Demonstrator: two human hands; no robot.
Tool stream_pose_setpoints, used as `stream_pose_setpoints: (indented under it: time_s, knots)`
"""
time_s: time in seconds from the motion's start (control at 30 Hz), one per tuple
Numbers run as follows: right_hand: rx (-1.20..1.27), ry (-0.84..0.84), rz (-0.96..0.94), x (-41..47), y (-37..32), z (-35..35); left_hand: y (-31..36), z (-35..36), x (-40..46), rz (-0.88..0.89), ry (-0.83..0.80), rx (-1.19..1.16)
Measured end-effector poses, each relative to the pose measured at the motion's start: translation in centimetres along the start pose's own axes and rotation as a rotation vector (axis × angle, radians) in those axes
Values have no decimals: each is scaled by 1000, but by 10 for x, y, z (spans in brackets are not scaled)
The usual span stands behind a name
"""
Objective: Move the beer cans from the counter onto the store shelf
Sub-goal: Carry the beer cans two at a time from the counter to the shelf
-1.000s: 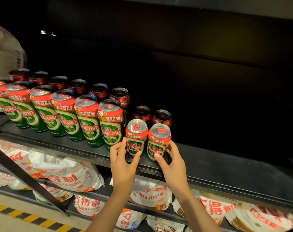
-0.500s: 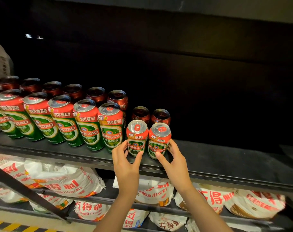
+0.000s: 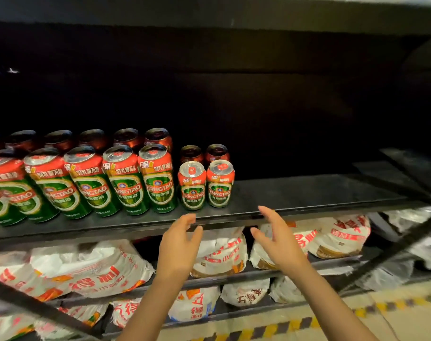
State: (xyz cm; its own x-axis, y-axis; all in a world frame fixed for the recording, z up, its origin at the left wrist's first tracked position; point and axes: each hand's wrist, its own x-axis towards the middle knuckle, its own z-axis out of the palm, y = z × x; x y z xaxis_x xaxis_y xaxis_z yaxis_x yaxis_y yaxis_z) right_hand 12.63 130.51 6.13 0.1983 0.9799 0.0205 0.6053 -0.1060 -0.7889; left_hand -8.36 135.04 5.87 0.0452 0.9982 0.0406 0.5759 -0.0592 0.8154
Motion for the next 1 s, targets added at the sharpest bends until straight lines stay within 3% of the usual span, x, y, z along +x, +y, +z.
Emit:
stream_pose_setpoints:
  time_s: [0.13,0.3,0.57,0.8,1.0]
  knots:
    - [-52,55,152,-91,28,-21,10,-2,-40,143,-218,84]
    - [-89,249,435,-230,64,-29,26,48,-101,335,-576,106]
    - [26,749,930,-485,63,-20,87,143,-267,645,-1169,49]
    - [156,1144,1154,-647,32,7,129,146,-441,955,-1471,-69]
    - [237,1383,1288,-784,-5,27,135,129,-609,1020,-1709,-78]
